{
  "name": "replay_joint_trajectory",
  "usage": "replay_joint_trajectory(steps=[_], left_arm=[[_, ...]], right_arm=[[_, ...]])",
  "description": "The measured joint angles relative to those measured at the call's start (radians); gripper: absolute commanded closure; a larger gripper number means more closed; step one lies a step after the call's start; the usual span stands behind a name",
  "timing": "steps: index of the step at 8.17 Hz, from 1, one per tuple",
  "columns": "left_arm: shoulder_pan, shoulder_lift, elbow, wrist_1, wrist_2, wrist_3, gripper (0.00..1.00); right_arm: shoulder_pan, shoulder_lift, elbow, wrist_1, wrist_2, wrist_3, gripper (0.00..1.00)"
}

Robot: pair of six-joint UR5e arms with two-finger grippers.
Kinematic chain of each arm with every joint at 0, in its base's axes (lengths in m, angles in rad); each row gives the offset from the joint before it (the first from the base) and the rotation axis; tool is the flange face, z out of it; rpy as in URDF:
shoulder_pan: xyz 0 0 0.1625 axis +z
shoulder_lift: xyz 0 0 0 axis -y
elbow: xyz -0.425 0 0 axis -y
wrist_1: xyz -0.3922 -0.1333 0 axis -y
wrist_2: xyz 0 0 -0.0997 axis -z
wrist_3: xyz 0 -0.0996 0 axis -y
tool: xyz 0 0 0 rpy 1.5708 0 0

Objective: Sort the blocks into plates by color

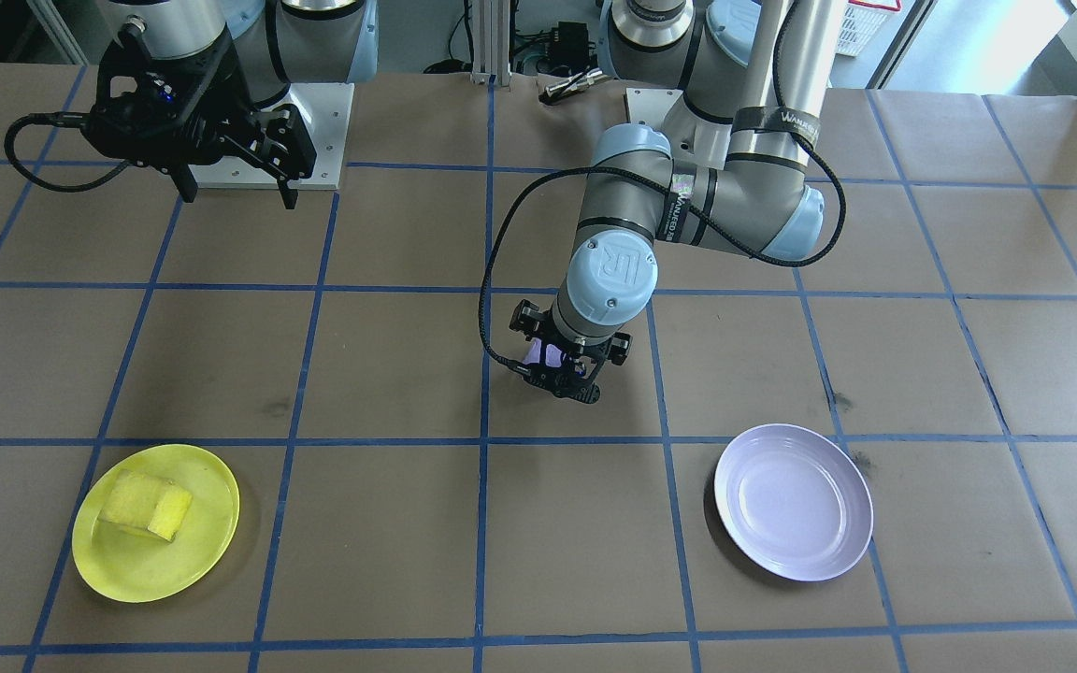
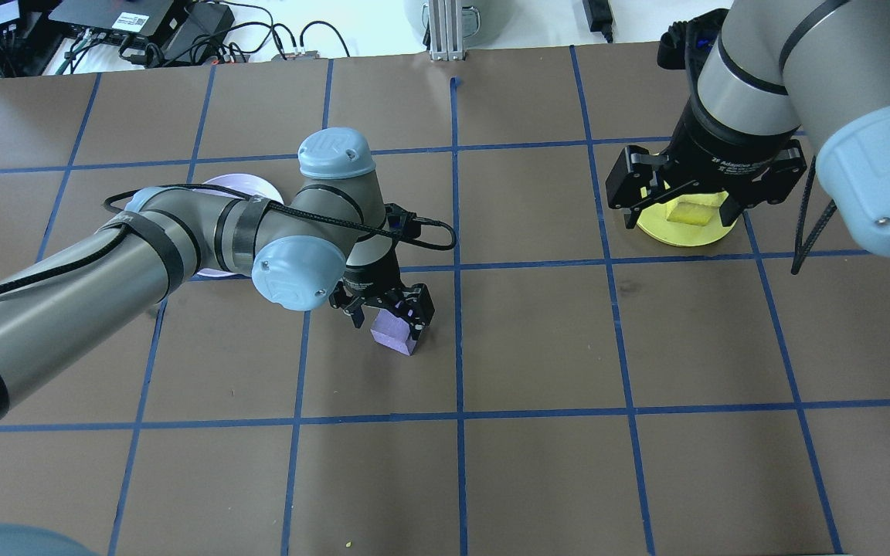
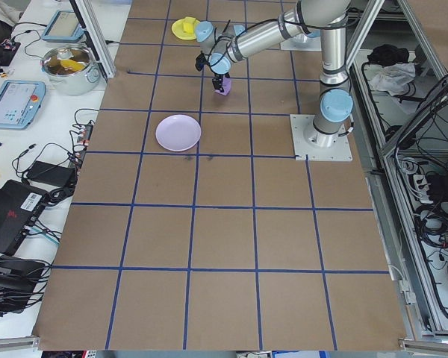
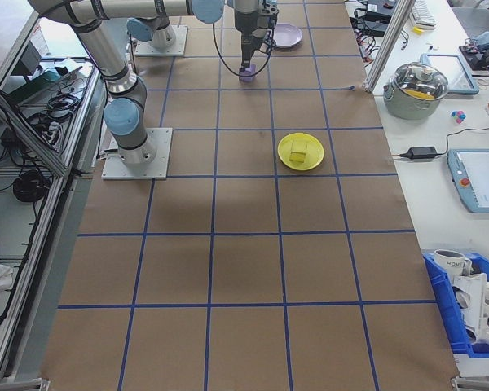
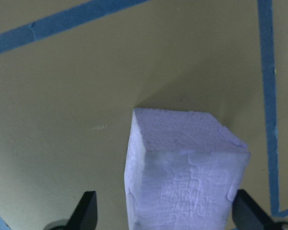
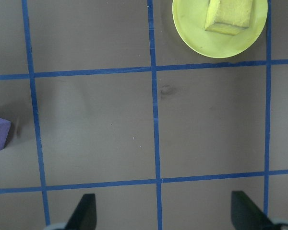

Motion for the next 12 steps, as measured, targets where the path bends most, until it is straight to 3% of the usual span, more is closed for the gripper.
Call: replay_joint_trajectory(steps=[1, 2, 3, 4, 7, 10, 12], left_arm=[[0.000, -0.005, -0.001, 0.003, -0.001, -0.001, 0.00], [0.000, -0.009, -0.001, 0.006, -0.001, -0.002, 0.47], [0.000, -0.015, -0.001, 0.018, -0.001, -0.002, 0.88], [0.000, -0.025, 0.001, 0.038, -0.002, -0.002, 1.00], [0.000, -0.027, 0.007, 0.050, -0.004, 0.001, 1.00], [0.015, 0.039, 0.061, -0.086, 0.014, 0.012, 1.00], [0.078, 0.062, 0.174, -0.159, 0.084, 0.030, 1.00]], right_arm=[[0.000, -0.001, 0.000, 0.005, -0.001, -0.002, 0.00], [0.000, -0.002, 0.002, 0.006, -0.001, -0.003, 0.00], [0.000, -0.004, 0.004, 0.008, -0.001, -0.003, 0.00], [0.001, -0.006, 0.005, 0.008, -0.001, -0.003, 0.00], [0.001, -0.008, 0.009, 0.008, 0.000, -0.003, 0.00], [0.002, -0.010, 0.010, 0.007, -0.001, -0.003, 0.00], [0.002, -0.012, 0.010, 0.008, -0.002, -0.003, 0.00]])
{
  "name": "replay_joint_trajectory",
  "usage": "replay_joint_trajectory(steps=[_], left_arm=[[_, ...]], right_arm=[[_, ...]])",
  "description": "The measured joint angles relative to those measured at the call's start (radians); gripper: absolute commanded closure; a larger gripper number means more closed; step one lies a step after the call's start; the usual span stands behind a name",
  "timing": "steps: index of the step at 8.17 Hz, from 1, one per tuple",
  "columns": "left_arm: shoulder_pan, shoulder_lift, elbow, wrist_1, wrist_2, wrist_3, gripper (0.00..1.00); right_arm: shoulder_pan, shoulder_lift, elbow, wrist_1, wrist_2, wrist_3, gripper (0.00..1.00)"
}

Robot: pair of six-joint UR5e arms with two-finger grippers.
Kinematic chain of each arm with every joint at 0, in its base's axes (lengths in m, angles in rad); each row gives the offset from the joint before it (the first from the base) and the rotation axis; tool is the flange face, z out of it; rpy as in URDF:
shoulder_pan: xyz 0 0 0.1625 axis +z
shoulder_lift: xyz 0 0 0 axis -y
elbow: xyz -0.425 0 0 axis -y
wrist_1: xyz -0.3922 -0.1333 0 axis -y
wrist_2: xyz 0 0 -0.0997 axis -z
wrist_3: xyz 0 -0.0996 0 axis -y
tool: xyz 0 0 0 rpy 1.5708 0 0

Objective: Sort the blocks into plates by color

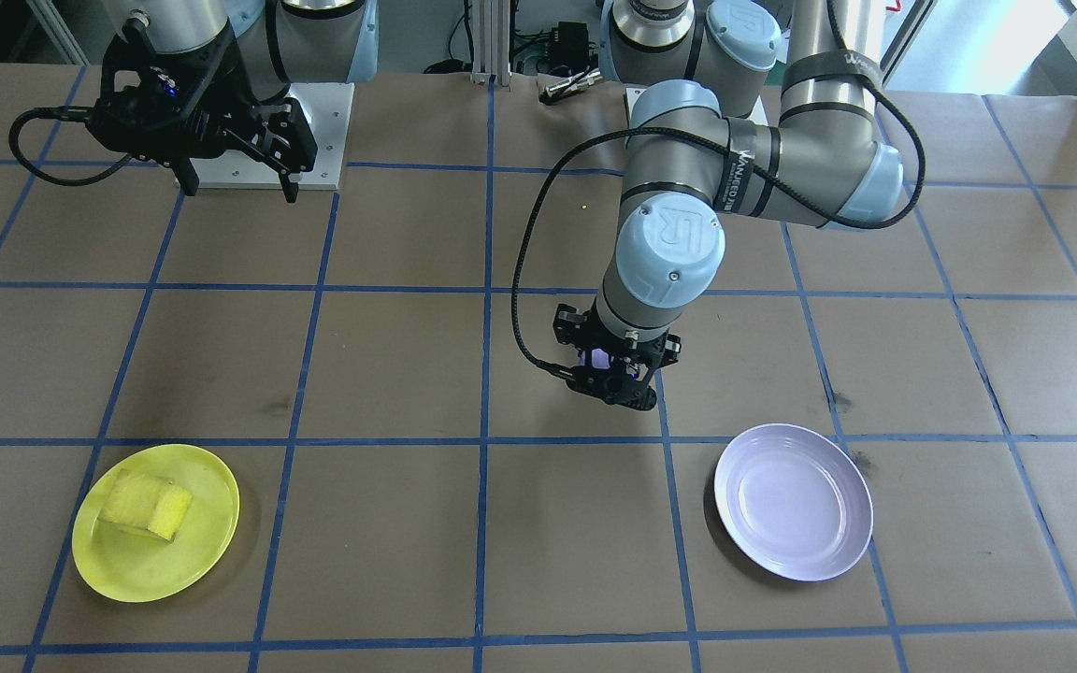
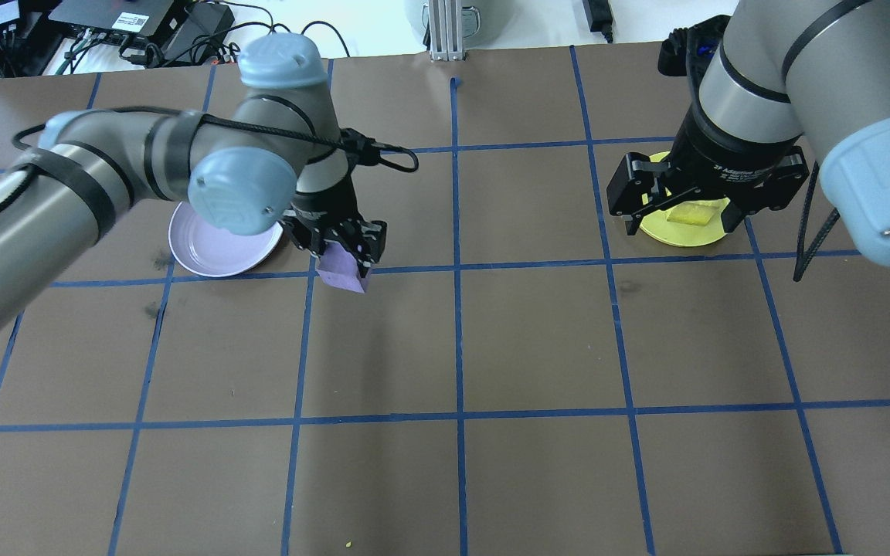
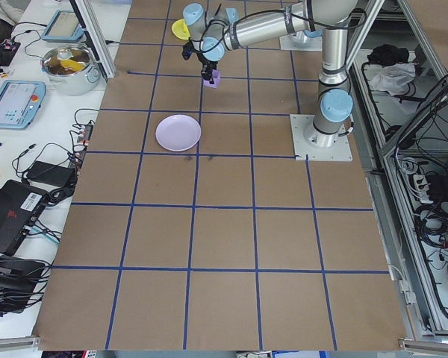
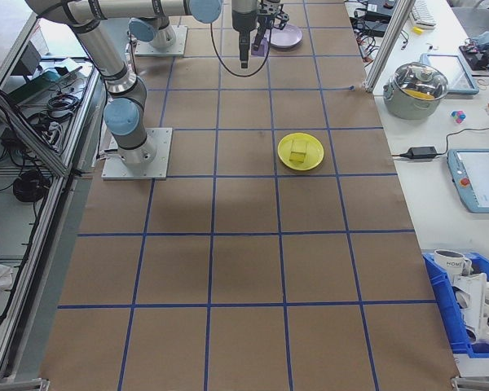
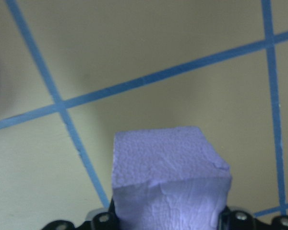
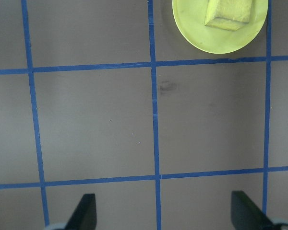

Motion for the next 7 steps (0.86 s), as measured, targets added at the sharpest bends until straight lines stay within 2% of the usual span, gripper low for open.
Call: replay_joint_trajectory(steps=[2, 4, 7], left_arm=[[0.127, -0.004, 0.078, -0.011, 0.032, 0.052, 1.00], [0.253, -0.020, 0.103, -0.007, 0.029, 0.172, 1.00], [0.312, -0.069, 0.108, 0.058, 0.036, 0.213, 1.00]], right_arm=[[0.000, -0.001, 0.000, 0.001, 0.000, 0.000, 0.00], [0.000, -0.001, 0.000, 0.000, 0.000, 0.000, 0.00], [0.000, -0.002, 0.000, -0.001, 0.000, 0.000, 0.00]])
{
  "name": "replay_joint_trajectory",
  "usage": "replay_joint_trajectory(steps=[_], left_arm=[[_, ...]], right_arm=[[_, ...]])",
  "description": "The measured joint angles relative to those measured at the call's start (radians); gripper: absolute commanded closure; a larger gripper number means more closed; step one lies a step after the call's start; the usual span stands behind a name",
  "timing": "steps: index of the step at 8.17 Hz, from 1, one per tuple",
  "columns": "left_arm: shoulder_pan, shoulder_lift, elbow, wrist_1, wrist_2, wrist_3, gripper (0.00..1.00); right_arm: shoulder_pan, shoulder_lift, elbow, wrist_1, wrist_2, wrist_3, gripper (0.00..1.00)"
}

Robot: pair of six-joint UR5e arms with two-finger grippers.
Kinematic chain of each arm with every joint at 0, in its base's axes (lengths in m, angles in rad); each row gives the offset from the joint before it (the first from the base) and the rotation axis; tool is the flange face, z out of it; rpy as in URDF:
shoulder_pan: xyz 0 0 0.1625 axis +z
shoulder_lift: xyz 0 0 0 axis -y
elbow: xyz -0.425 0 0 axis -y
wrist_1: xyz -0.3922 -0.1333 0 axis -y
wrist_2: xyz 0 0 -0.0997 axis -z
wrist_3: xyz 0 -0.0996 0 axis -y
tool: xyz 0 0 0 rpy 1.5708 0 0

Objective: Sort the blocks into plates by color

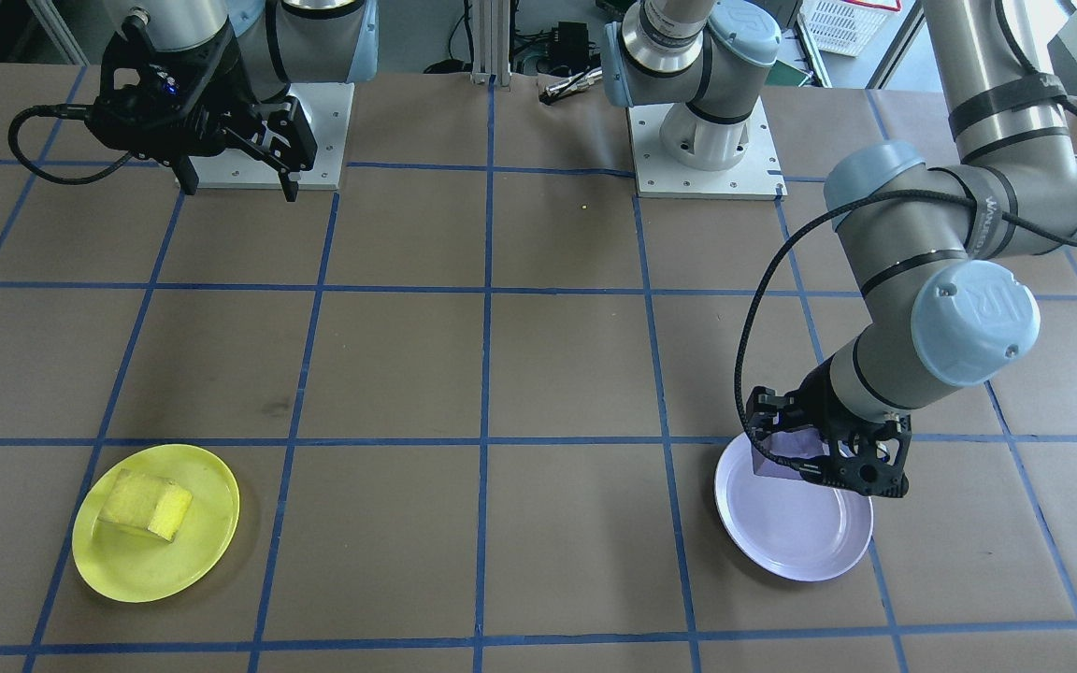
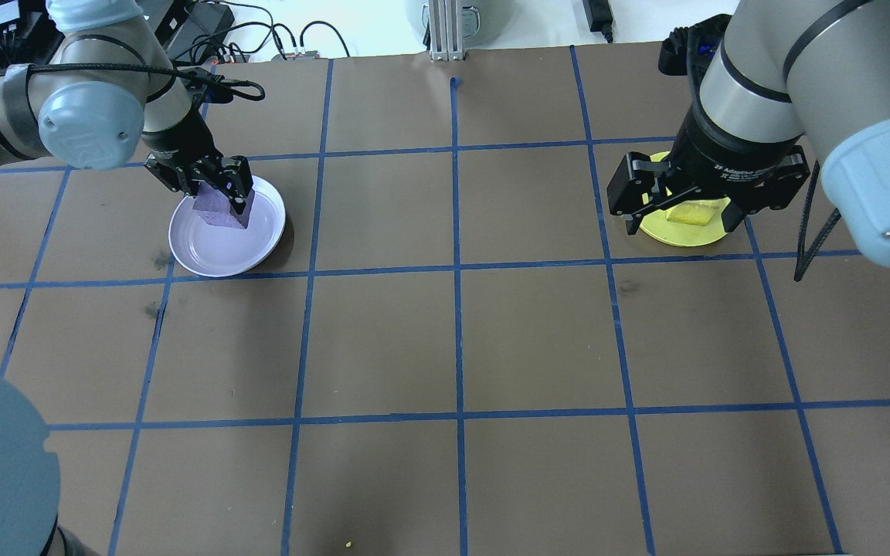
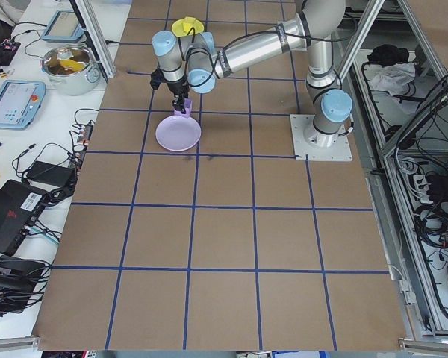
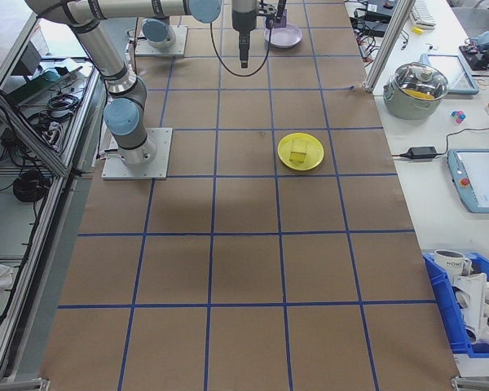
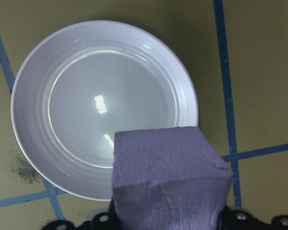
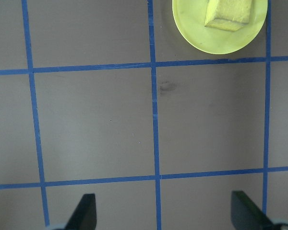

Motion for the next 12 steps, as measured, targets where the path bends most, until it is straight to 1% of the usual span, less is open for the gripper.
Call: replay_joint_trajectory(steps=[1, 2, 3, 4, 6, 9, 10, 12], left_arm=[[0.009, -0.035, 0.001, 0.034, 0.002, 0.002, 1.00], [0.023, -0.065, 0.002, 0.064, 0.003, 0.002, 0.96], [0.035, -0.085, 0.003, 0.083, 0.004, 0.002, 0.40], [0.040, -0.100, 0.003, 0.092, 0.006, 0.002, 0.00], [0.045, -0.115, 0.004, 0.101, 0.008, 0.002, 0.00], [0.043, -0.084, 0.004, 0.093, 0.011, -0.002, 0.00], [0.038, -0.054, 0.004, 0.072, 0.010, -0.009, 0.00], [0.023, 0.042, -0.001, -0.018, 0.003, -0.057, 0.00]], right_arm=[[0.000, 0.000, 0.000, 0.000, 0.000, 0.000, 0.00], [0.000, 0.000, 0.000, 0.000, 0.000, 0.000, 0.00], [0.000, -0.001, 0.000, 0.000, 0.000, 0.000, 0.00], [0.000, -0.001, 0.000, 0.000, 0.000, 0.000, 0.00], [0.000, -0.001, 0.000, 0.000, 0.001, 0.000, 0.00], [0.000, -0.001, 0.000, 0.000, 0.000, 0.000, 0.00], [0.000, -0.001, 0.000, 0.000, 0.001, 0.000, 0.00], [0.000, -0.001, -0.001, 0.000, 0.000, 0.000, 0.00]])
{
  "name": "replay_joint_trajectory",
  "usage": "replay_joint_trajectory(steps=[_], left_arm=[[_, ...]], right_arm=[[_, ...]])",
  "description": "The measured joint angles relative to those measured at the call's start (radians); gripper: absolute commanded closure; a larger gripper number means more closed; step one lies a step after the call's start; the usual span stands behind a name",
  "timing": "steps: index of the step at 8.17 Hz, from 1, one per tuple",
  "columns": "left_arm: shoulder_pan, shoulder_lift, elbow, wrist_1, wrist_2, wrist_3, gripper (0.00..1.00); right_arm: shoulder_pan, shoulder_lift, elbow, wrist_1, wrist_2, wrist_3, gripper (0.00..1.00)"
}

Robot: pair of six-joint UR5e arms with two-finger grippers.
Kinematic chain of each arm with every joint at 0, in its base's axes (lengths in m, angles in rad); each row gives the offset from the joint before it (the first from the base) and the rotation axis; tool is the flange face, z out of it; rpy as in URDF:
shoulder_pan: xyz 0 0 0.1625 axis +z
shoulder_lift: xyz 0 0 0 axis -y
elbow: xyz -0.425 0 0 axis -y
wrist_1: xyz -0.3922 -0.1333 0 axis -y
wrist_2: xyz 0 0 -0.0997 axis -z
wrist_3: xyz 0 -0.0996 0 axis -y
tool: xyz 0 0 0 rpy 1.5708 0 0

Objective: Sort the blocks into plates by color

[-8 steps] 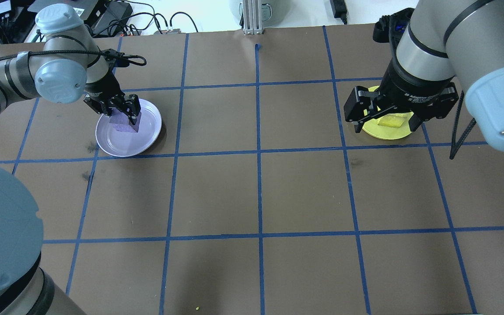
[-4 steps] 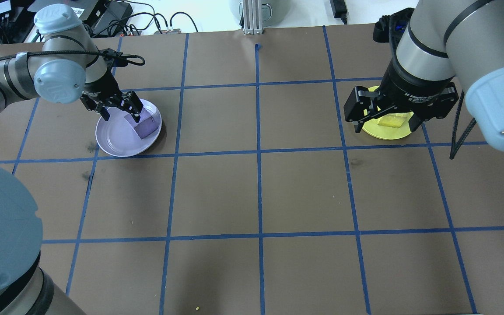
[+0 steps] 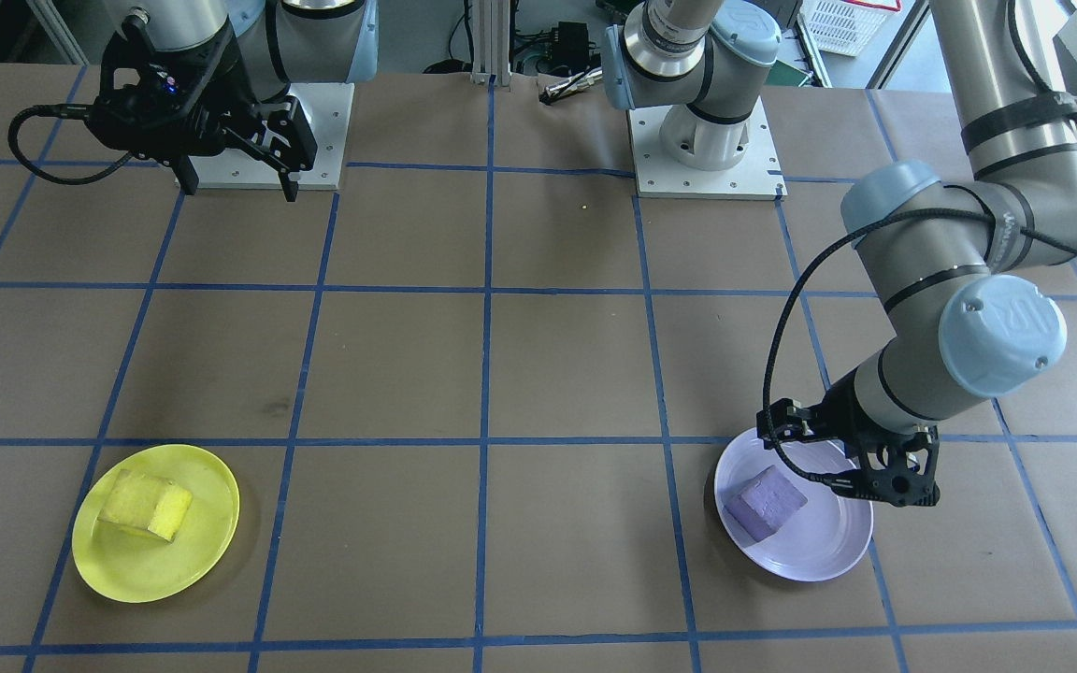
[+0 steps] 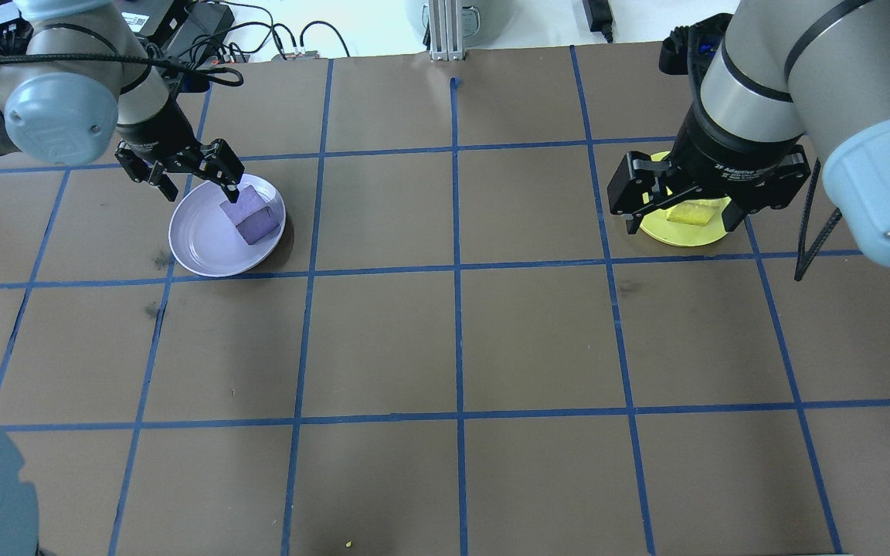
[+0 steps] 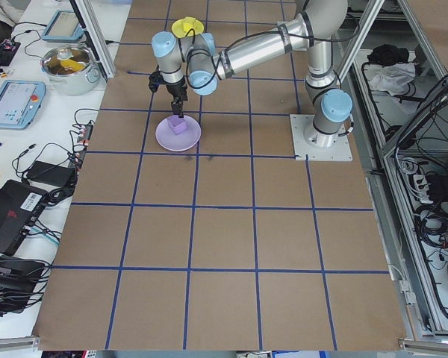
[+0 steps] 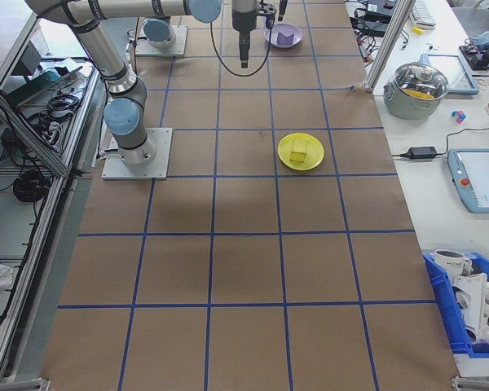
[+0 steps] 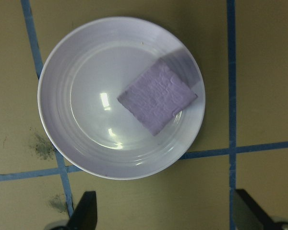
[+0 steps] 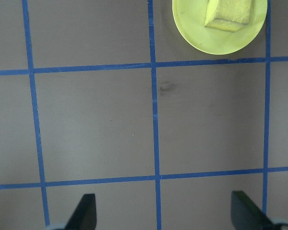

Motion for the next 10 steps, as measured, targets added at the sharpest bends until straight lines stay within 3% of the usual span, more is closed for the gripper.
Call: replay_joint_trajectory(steps=[5, 10], left_arm=[[-0.185, 0.261, -0.014, -0.116, -0.005, -0.230, 0.00], [-0.232, 0.361, -0.015, -0.147, 0.003, -0.245, 0.00]], right_arm=[[0.000, -0.002, 0.000, 0.000, 0.000, 0.000, 0.00], [0.000, -0.002, 0.000, 0.000, 0.001, 0.003, 0.00]])
